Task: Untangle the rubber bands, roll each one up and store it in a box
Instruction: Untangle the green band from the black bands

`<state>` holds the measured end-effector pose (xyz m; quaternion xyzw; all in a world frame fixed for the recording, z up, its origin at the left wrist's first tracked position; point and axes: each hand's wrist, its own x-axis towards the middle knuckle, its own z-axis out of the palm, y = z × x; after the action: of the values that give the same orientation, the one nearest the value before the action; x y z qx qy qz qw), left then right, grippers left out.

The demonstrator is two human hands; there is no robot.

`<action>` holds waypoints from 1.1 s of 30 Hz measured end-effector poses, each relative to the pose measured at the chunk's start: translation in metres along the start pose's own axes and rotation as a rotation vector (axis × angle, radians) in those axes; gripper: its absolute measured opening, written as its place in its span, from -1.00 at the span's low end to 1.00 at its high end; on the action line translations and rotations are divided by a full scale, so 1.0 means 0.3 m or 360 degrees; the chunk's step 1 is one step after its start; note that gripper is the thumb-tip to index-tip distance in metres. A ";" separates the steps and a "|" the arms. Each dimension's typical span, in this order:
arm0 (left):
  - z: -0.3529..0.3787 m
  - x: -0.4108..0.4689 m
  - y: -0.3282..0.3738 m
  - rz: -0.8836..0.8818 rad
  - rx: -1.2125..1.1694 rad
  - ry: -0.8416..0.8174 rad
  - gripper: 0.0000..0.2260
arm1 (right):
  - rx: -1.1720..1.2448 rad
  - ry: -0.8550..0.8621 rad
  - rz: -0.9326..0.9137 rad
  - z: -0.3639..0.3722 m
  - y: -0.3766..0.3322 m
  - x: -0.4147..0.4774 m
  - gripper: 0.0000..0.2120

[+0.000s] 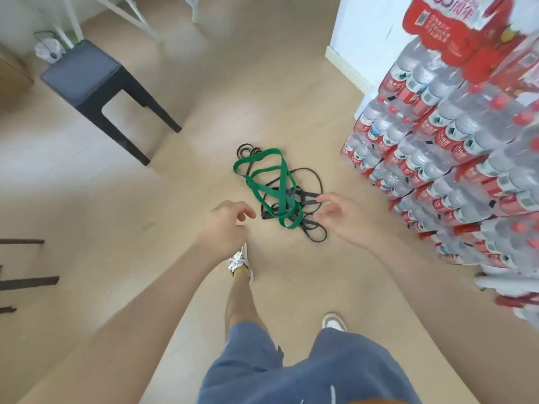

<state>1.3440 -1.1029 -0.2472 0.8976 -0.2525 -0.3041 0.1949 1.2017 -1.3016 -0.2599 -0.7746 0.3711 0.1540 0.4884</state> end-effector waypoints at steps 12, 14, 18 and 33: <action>0.224 0.989 -0.440 0.0024 0.0064 -0.0398 -0.73 | -0.0610 0.0066 0.0477 0.285 0.106 0.936 -0.07; 0.403 1.188 -0.561 0.0030 0.0155 -0.0406 -0.74 | -0.0720 -0.0040 0.0568 0.388 0.238 1.156 0.05; 0.743 1.494 -0.772 0.0134 0.0479 -0.0567 -0.43 | -0.0796 -0.0180 0.0717 0.583 0.508 1.498 0.20; 1.337 1.847 -0.851 0.0205 0.1002 -0.0595 -0.55 | -0.0690 0.0338 0.0678 0.934 0.819 1.946 -0.40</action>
<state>1.5518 -1.2953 -0.9201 0.8248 -0.4209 -0.3574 -0.1216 1.4536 -1.3662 -0.9020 -0.7772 0.5323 0.2466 0.2275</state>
